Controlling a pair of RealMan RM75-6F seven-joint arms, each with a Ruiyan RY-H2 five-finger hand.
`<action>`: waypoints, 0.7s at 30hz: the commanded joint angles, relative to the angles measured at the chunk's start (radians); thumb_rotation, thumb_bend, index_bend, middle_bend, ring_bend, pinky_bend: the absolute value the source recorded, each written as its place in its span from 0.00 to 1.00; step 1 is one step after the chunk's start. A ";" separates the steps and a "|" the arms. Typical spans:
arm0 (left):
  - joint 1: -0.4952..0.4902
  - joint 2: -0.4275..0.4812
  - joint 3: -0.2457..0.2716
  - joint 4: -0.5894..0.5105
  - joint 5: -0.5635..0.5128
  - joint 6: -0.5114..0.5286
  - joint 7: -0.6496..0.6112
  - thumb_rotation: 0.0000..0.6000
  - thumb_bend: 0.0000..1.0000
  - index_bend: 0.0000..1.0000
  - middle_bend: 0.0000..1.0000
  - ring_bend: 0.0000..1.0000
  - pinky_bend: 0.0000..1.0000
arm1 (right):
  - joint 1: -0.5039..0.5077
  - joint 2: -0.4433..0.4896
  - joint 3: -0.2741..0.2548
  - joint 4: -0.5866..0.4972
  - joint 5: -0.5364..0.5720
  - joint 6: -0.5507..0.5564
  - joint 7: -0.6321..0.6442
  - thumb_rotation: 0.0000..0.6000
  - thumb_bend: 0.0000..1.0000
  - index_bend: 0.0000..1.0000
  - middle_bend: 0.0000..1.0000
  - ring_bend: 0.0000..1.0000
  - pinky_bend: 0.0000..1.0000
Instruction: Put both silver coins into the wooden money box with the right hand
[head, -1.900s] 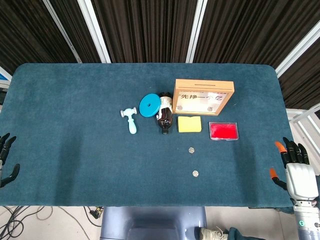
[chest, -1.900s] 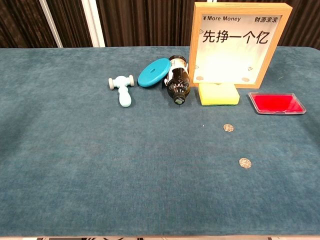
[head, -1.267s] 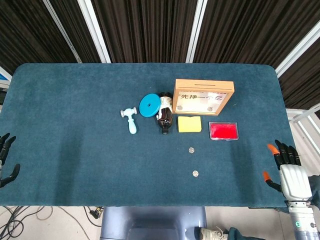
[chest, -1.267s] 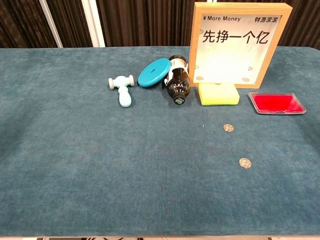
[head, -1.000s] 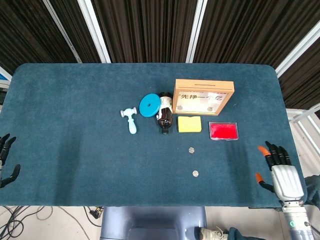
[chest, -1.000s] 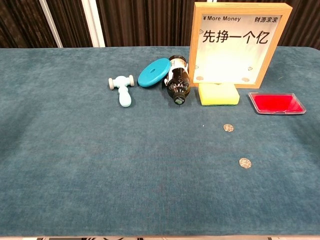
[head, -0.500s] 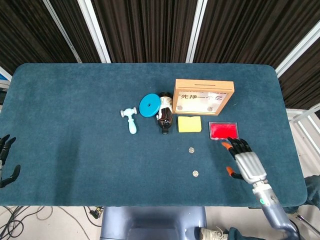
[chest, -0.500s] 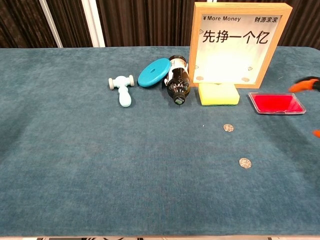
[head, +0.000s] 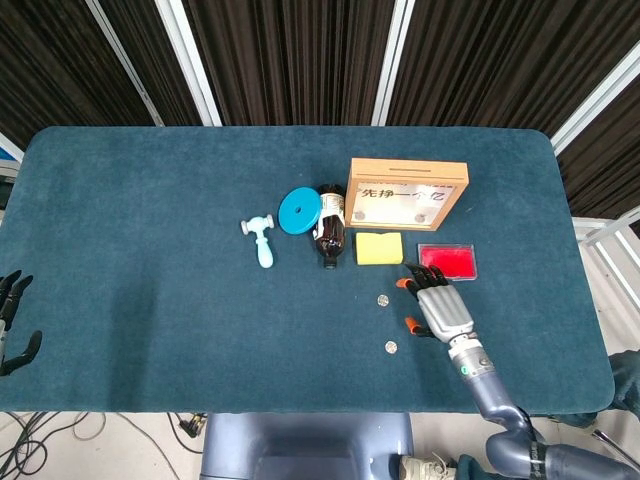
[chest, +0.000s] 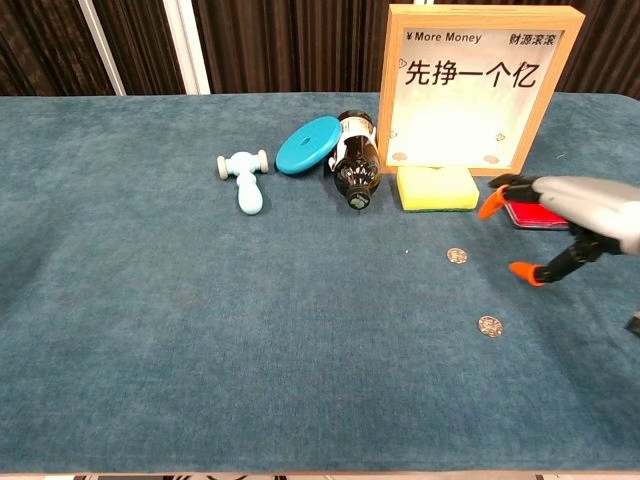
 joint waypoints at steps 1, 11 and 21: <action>0.000 0.001 0.000 -0.001 -0.001 -0.002 -0.001 1.00 0.40 0.05 0.00 0.00 0.00 | 0.016 -0.025 -0.001 0.020 0.005 -0.004 -0.007 1.00 0.46 0.28 0.00 0.00 0.00; -0.001 0.004 -0.001 -0.010 -0.014 -0.010 0.005 1.00 0.40 0.05 0.00 0.00 0.00 | 0.037 -0.067 -0.017 0.062 -0.015 0.004 0.011 1.00 0.48 0.32 0.00 0.00 0.00; 0.000 0.006 -0.002 -0.016 -0.024 -0.015 0.006 1.00 0.40 0.05 0.00 0.00 0.00 | 0.048 -0.086 -0.031 0.085 -0.022 0.004 0.029 1.00 0.48 0.34 0.00 0.00 0.00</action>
